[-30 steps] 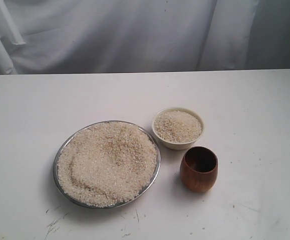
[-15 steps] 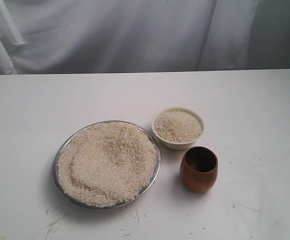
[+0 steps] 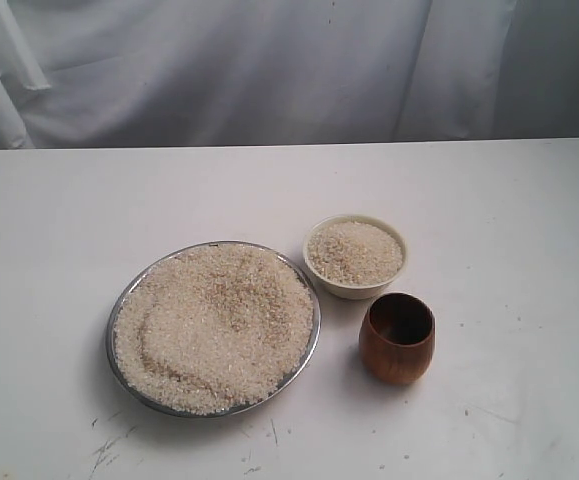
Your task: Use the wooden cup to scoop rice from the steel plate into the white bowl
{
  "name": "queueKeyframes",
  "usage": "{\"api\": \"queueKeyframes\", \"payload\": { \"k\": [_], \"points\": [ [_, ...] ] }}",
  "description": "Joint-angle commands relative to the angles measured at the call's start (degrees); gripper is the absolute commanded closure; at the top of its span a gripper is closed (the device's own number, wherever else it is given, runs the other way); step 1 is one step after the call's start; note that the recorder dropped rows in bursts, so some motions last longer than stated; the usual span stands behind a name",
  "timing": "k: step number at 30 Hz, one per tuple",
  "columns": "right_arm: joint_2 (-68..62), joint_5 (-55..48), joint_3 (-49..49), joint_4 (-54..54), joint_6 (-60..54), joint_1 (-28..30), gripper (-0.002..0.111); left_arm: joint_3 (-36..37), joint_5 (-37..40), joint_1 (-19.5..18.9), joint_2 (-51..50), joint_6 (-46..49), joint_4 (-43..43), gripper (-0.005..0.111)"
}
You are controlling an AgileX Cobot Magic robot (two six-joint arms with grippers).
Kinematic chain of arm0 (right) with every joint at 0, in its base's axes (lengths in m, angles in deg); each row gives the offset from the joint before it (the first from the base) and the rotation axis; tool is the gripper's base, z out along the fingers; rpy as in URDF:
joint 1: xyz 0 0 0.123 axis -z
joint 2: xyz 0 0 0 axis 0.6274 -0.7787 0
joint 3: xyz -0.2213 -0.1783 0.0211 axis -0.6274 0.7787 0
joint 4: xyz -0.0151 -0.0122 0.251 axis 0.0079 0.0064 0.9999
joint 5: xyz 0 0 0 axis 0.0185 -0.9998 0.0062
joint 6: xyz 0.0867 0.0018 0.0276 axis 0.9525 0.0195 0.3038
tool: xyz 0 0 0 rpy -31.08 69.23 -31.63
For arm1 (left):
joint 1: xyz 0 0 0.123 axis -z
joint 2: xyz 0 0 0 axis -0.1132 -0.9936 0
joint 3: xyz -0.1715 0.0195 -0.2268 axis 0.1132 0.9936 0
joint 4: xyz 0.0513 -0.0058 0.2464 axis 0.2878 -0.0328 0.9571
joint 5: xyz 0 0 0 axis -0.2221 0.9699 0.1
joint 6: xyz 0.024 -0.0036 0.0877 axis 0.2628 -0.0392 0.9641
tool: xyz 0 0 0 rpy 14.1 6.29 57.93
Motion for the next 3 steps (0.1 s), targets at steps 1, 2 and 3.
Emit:
{"api": "queueKeyframes", "payload": {
  "k": [1, 2, 3],
  "points": [
    [0.3, -0.1, 0.2, 0.5, 0.0, 0.3, 0.108, 0.3, -0.8, 0.2, 0.2, 0.0, 0.2, 0.107],
    [0.3, -0.1, 0.2, 0.5, 0.0, 0.3, 0.108, 0.3, -0.8, 0.2, 0.2, 0.0, 0.2, 0.107],
    [0.3, -0.1, 0.2, 0.5, 0.0, 0.3, 0.108, 0.3, -0.8, 0.2, 0.2, 0.0, 0.2, 0.107]
  ]
}}
